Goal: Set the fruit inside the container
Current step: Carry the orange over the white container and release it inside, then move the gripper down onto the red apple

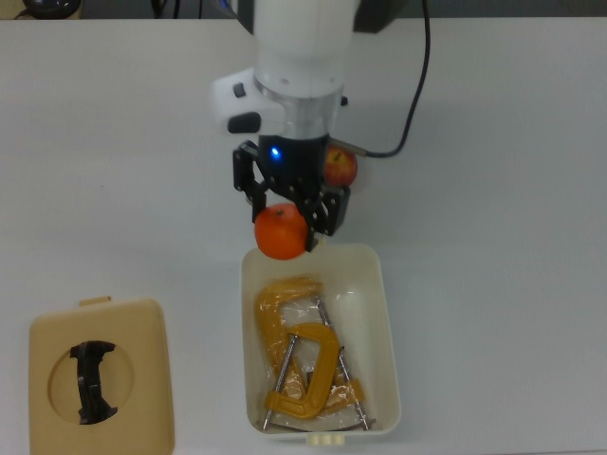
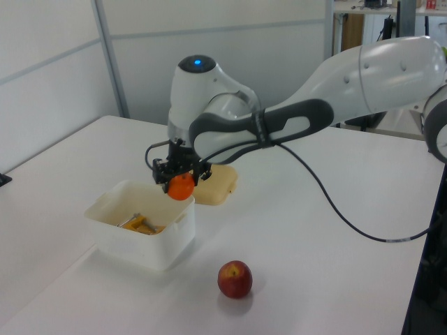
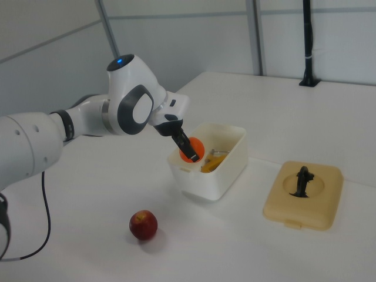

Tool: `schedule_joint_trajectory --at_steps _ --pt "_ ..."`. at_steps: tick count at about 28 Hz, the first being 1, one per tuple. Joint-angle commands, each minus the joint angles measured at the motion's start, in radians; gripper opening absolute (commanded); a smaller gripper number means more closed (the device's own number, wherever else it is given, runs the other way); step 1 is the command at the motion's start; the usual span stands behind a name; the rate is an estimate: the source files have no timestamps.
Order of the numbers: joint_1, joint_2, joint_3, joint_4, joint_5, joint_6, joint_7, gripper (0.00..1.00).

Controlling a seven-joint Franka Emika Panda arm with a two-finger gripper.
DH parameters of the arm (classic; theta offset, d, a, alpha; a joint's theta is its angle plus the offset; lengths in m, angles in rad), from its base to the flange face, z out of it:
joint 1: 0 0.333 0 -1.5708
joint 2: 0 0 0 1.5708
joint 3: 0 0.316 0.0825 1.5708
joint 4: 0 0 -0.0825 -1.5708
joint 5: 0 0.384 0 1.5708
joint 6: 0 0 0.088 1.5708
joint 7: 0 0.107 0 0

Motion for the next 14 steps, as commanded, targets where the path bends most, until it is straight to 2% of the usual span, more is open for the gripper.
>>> schedule_joint_trajectory --at_steps 1,2,3,5,10,12,14 --pt "0.026 0.071 -0.009 0.068 -0.103 0.020 0.142 0.58" --pt "0.032 0.080 -0.007 0.074 -0.129 0.020 0.163 0.93" --pt "0.035 0.086 -0.007 0.075 -0.153 0.020 0.185 1.00" --pt "0.037 0.090 -0.006 0.078 -0.195 0.022 0.229 1.00" --pt "0.037 0.079 -0.006 0.078 -0.190 0.017 0.225 1.00" --pt "0.038 0.053 -0.002 0.069 -0.183 0.008 0.178 1.00" --pt "0.038 0.022 0.020 0.045 -0.175 -0.018 0.109 1.00"
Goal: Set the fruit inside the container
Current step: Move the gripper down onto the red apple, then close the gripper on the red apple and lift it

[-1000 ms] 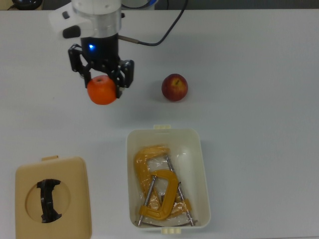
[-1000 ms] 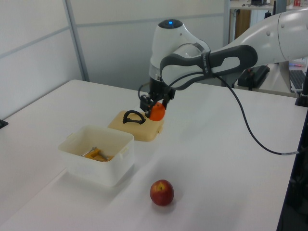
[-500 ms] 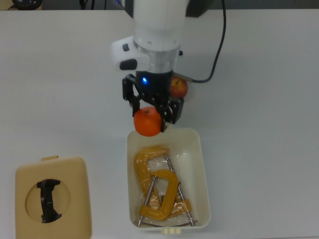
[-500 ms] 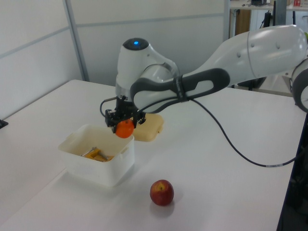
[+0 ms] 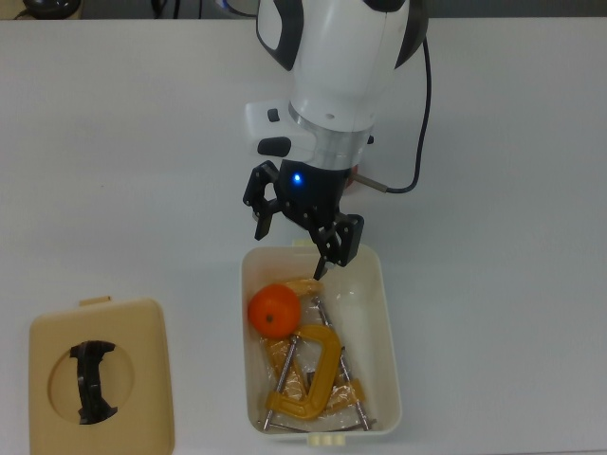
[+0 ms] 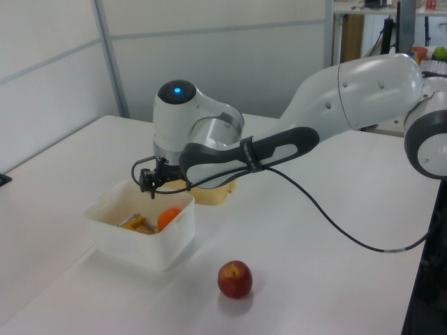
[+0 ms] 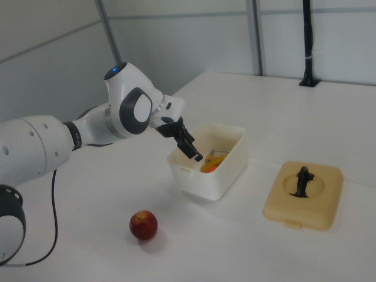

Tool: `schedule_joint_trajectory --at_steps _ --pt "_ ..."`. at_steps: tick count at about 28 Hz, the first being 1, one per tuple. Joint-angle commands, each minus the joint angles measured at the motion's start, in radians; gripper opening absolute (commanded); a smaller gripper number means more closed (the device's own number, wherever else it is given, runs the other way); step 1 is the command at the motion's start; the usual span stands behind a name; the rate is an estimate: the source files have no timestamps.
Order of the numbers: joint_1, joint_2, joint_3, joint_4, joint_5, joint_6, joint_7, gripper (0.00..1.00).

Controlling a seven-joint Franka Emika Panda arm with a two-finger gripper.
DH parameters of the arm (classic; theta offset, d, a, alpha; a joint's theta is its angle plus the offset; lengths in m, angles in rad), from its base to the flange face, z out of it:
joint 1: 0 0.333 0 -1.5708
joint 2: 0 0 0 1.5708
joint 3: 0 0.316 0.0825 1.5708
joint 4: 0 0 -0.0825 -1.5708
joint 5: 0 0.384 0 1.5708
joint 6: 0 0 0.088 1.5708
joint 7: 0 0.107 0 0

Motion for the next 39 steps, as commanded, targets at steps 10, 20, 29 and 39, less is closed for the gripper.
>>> schedule_joint_trajectory --at_steps 10,20,29,39 --pt "0.008 -0.156 0.074 -0.132 0.160 -0.333 -0.520 1.00" --pt "0.031 -0.226 0.144 -0.380 0.116 -0.276 -0.537 1.00" --pt "0.045 -0.259 0.144 -0.492 0.102 -0.184 -0.512 1.00" --pt "0.036 -0.243 0.143 -0.603 -0.007 -0.069 -0.448 1.00"
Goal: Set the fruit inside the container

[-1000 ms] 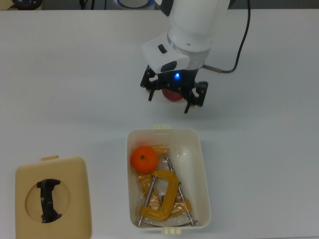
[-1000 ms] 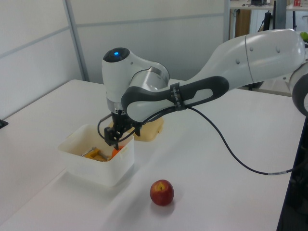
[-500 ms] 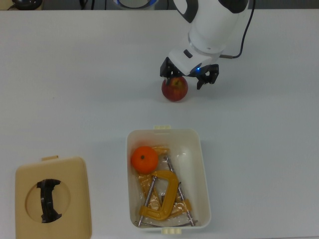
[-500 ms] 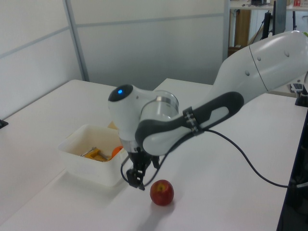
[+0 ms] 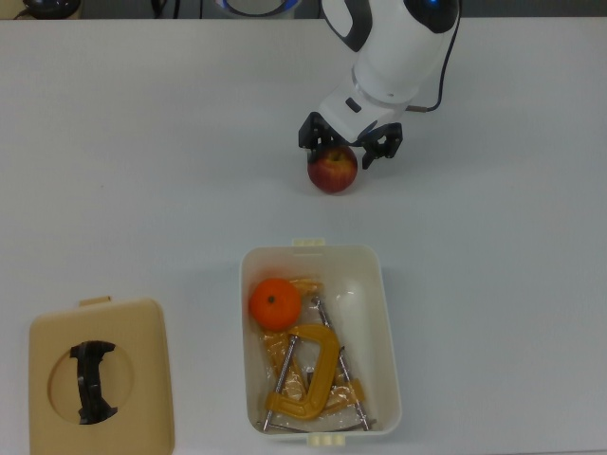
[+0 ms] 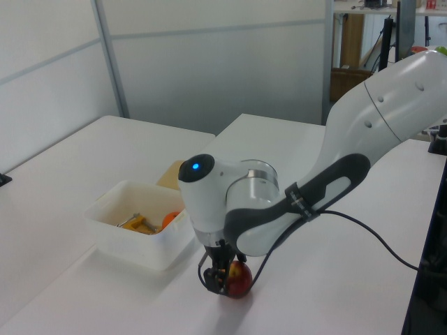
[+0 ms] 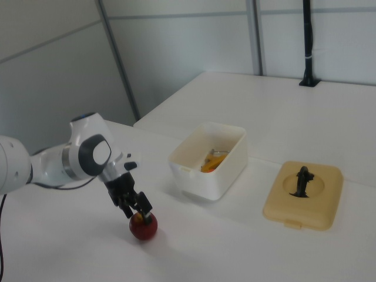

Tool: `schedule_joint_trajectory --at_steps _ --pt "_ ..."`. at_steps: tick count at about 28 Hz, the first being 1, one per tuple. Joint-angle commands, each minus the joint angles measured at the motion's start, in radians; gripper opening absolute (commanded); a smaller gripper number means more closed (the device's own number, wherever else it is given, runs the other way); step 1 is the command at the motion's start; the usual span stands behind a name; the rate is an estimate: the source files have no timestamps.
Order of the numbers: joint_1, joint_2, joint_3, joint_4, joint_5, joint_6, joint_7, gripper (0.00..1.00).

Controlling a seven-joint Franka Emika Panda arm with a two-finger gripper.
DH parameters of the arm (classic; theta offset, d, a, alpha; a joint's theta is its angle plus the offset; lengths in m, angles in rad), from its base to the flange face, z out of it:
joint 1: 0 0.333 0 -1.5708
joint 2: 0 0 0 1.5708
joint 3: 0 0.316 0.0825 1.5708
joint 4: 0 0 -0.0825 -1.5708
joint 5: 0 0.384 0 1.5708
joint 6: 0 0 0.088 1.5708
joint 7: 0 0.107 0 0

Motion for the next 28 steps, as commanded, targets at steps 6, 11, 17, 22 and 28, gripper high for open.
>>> schedule_joint_trajectory --at_steps 6,11,17,22,28 --pt "-0.003 -0.011 -0.008 -0.085 -0.080 0.075 0.070 0.99" --pt "-0.005 -0.014 -0.013 -0.065 -0.078 0.083 0.110 0.14" --pt "-0.038 -0.033 -0.016 0.047 -0.052 0.080 0.136 0.00" --pt "-0.072 -0.012 -0.017 0.183 -0.003 0.083 0.165 0.00" --pt "-0.100 0.034 -0.017 0.314 0.006 0.127 0.268 0.00"
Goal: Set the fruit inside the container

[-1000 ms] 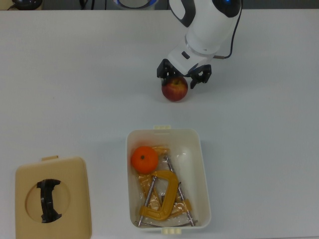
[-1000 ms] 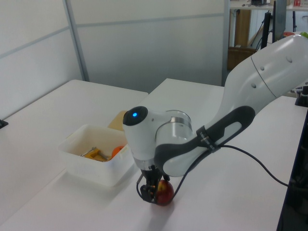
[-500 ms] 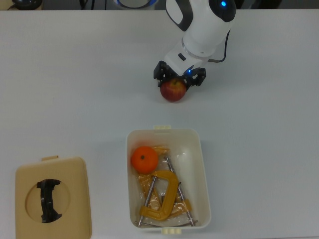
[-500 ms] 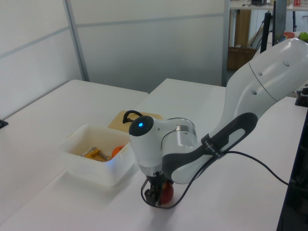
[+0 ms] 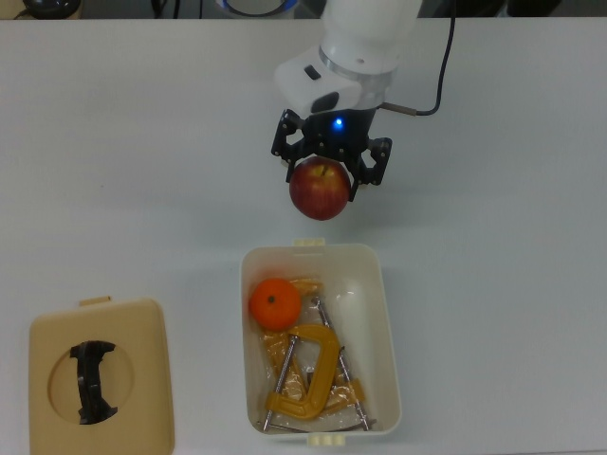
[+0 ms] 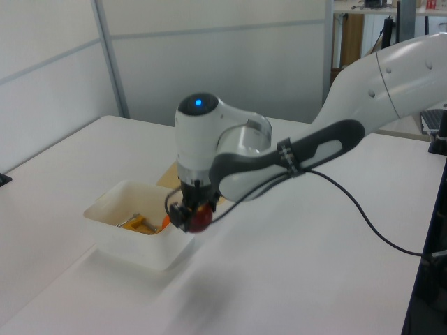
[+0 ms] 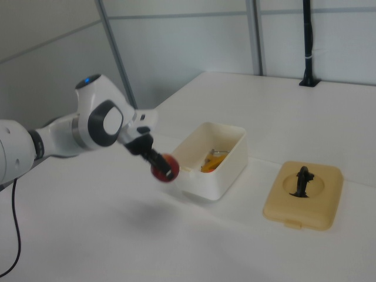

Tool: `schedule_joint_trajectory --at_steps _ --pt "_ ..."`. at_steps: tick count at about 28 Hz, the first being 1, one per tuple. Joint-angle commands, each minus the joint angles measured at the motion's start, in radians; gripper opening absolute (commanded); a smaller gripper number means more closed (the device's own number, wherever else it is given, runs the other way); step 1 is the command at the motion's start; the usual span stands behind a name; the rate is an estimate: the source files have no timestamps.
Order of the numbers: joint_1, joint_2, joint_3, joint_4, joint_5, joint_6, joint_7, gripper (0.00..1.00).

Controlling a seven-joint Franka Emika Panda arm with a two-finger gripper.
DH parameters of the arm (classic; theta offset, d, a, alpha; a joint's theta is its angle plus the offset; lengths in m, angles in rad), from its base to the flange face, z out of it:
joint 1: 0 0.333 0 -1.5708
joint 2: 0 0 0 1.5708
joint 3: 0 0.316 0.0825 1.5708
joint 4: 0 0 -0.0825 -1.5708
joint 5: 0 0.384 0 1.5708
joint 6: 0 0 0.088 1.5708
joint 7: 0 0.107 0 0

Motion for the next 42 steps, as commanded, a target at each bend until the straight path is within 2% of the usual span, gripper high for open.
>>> schedule_joint_trajectory --at_steps 1,4,7,8,9,10,11,12,13,14,23,27,29,32,33,36,38,42 --pt "-0.009 0.053 -0.005 0.107 0.008 0.061 0.117 0.00" --pt "-0.026 0.099 -0.006 0.150 -0.008 0.112 0.209 0.00" --pt "-0.030 0.137 -0.008 0.192 -0.059 0.123 0.287 0.00" --pt "-0.032 0.149 -0.008 0.205 -0.080 0.123 0.317 0.02" --pt "-0.037 0.174 -0.008 0.231 -0.120 0.123 0.379 0.08" --pt "-0.038 0.186 -0.006 0.243 -0.137 0.123 0.403 0.15" --pt "-0.038 0.195 -0.008 0.254 -0.154 0.123 0.424 0.28" --pt "-0.038 0.203 -0.008 0.262 -0.169 0.123 0.441 0.53" --pt "-0.037 0.208 -0.008 0.265 -0.183 0.121 0.456 0.85" --pt "-0.037 0.209 -0.008 0.265 -0.205 0.121 0.479 1.00" --pt "-0.034 0.197 -0.002 0.260 -0.211 0.106 0.457 1.00" --pt "-0.037 0.185 0.004 0.252 -0.194 0.052 0.346 1.00" --pt "-0.037 0.173 0.008 0.240 -0.139 -0.021 0.185 1.00" --pt "-0.038 0.162 0.003 0.240 -0.013 -0.087 0.023 1.00" --pt "-0.043 0.147 -0.003 0.240 0.043 -0.136 -0.076 1.00" --pt "-0.060 0.120 -0.003 0.239 0.085 -0.230 -0.189 1.00" --pt "-0.073 0.091 -0.005 0.240 0.097 -0.318 -0.266 1.00" --pt "-0.093 0.051 -0.008 0.228 0.120 -0.399 -0.370 1.00"
